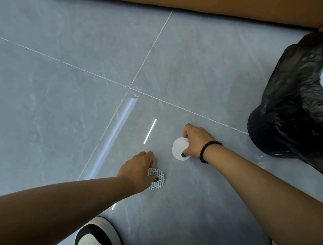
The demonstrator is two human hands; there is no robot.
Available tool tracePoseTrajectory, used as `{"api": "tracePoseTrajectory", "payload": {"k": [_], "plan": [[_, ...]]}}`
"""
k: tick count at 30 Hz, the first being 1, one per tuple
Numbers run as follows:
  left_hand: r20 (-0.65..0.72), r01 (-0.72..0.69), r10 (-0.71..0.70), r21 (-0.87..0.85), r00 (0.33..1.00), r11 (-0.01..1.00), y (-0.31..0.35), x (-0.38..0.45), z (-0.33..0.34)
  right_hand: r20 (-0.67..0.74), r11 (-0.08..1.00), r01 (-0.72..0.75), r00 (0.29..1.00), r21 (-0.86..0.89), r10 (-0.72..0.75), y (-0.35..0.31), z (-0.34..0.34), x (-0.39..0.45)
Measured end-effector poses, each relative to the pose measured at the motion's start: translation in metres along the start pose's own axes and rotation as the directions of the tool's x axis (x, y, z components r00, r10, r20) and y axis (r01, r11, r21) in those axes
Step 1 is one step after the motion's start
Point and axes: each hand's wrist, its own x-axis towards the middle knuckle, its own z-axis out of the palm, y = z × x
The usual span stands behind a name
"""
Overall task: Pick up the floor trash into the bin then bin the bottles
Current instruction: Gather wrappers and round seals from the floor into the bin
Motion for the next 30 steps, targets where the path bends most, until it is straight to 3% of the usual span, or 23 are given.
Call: {"api": "tracePoseTrajectory", "payload": {"k": [4,8,10,12,15,19,23,26,28,30], "plan": [[0.054,0.012,-0.015,0.052,0.998,0.999,0.006,-0.004,-0.014,-0.107,0.998,0.004,0.994,-0.055,-0.010,0.000,0.006,-0.012],[0.125,-0.008,0.008,0.001,0.992,1.000,0.019,-0.021,-0.046,-0.007,0.999,0.029,1.000,0.036,-0.029,-0.002,0.017,-0.033],[0.077,0.019,-0.009,-0.137,0.997,0.990,0.030,-0.037,-0.067,0.047,0.994,0.089,0.995,0.067,-0.092,-0.007,0.014,-0.050],[0.026,0.055,-0.049,-0.381,0.998,0.923,0.042,-0.060,-0.085,0.057,0.982,0.161,0.984,0.101,-0.167,-0.015,-0.001,-0.069],[0.018,0.066,-0.070,-0.597,0.997,0.800,0.057,-0.097,-0.102,-0.034,0.943,0.194,0.981,0.271,-0.192,-0.031,-0.045,-0.100],[0.014,0.004,0.007,-0.665,1.000,0.747,0.085,-0.137,-0.120,-0.089,0.813,0.181,0.983,0.554,-0.158,-0.046,-0.112,-0.154],[-0.072,-0.106,0.078,-0.704,0.994,0.702,0.132,-0.162,-0.155,-0.203,0.806,0.293,0.955,0.514,-0.218,-0.050,-0.164,-0.219],[-0.143,-0.218,0.164,-0.672,0.976,0.708,0.168,-0.182,-0.182,-0.384,0.841,0.379,0.895,0.386,-0.227,-0.045,-0.198,-0.271],[-0.197,-0.286,0.208,-0.643,0.958,0.711,0.194,-0.199,-0.196,-0.534,0.852,0.410,0.823,0.325,-0.192,-0.034,-0.221,-0.308],[-0.233,-0.310,0.207,-0.641,0.950,0.702,0.210,-0.207,-0.205,-0.587,0.819,0.407,0.802,0.403,-0.110,-0.029,-0.234,-0.322]]}}
